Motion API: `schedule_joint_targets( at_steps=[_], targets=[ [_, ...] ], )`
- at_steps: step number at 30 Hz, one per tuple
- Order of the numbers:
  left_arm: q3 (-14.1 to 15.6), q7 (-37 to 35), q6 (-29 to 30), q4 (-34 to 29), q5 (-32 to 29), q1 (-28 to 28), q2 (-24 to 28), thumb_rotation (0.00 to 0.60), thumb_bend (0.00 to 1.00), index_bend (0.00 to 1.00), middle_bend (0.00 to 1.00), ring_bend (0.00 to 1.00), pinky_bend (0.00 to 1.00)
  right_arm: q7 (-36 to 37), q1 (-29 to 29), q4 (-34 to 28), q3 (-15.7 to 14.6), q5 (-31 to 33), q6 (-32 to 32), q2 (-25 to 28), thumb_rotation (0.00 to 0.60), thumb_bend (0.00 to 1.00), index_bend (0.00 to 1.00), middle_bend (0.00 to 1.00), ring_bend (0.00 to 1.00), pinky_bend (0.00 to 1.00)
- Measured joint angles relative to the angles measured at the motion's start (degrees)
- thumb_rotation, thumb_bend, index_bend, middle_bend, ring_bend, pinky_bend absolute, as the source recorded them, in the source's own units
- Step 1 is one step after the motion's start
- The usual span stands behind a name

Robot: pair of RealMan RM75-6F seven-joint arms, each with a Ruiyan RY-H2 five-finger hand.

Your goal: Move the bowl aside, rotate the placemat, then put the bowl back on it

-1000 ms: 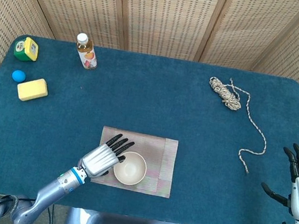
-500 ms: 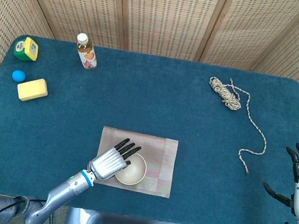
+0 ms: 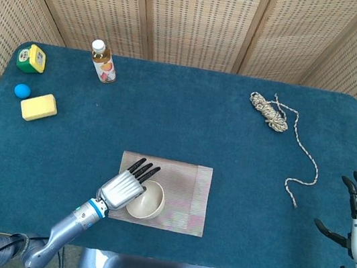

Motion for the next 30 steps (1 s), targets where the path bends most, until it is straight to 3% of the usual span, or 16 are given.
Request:
schedule_joint_targets(
  at_steps=[16, 30],
  targets=[
    [2.10, -9.65, 5.83, 2.31, 1.32, 4.06, 11.72, 0.600, 0.42, 0.71, 0.00, 0.00, 0.00, -1.56, 0.04, -0.50, -0.29, -0.42, -0.07, -0.14, 0.600, 0.11, 0.12, 0.00, 0.00, 0.00],
    [5.29, -19.77, 8.11, 12.20, 1.57, 8.74, 17.43, 0.600, 0.42, 0.69, 0.00, 0.00, 0.00, -4.26, 0.11, -1.02, -0.81, -1.39, 0.18, -0.81, 0.600, 0.11, 0.12, 0.00, 0.00, 0.00]
  ],
)
